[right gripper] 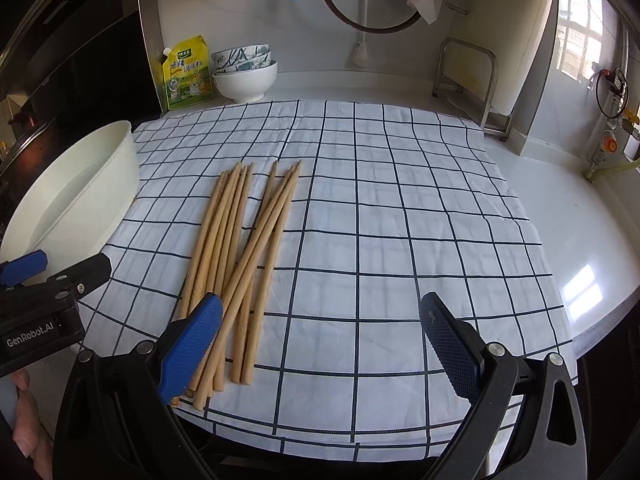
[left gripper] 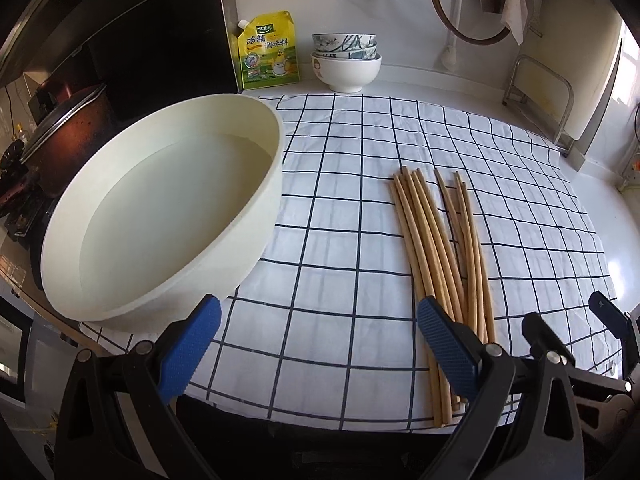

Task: Organize utensils
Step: 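Lower both grippers toward the loose wooden chopsticks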

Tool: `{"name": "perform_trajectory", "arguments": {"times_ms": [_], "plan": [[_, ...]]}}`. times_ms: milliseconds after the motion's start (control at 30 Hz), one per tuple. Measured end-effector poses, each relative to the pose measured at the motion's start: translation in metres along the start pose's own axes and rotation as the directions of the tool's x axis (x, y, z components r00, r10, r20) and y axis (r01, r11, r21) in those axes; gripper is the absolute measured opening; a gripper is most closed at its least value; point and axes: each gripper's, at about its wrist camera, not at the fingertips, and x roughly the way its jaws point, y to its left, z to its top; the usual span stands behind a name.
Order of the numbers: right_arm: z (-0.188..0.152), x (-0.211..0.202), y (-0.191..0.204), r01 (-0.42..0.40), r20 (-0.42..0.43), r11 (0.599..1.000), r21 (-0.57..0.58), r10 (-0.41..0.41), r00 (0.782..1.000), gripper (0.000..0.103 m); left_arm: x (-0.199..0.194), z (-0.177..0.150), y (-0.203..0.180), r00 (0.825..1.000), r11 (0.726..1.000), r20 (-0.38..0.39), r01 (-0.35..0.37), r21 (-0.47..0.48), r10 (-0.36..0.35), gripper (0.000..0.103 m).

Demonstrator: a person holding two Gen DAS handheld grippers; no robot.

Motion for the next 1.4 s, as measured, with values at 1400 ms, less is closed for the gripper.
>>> {"name": "perform_trajectory", "arguments": {"times_ms": [1400], "plan": [[0.024,0.066,-0.036,0.014,-0.133,0.994,-0.111,-0.029,0.991,0.094,0.065,0.004,-0.027,0.987,0.997,-0.143,-0.075,0.002,0.075,0.097]]}}
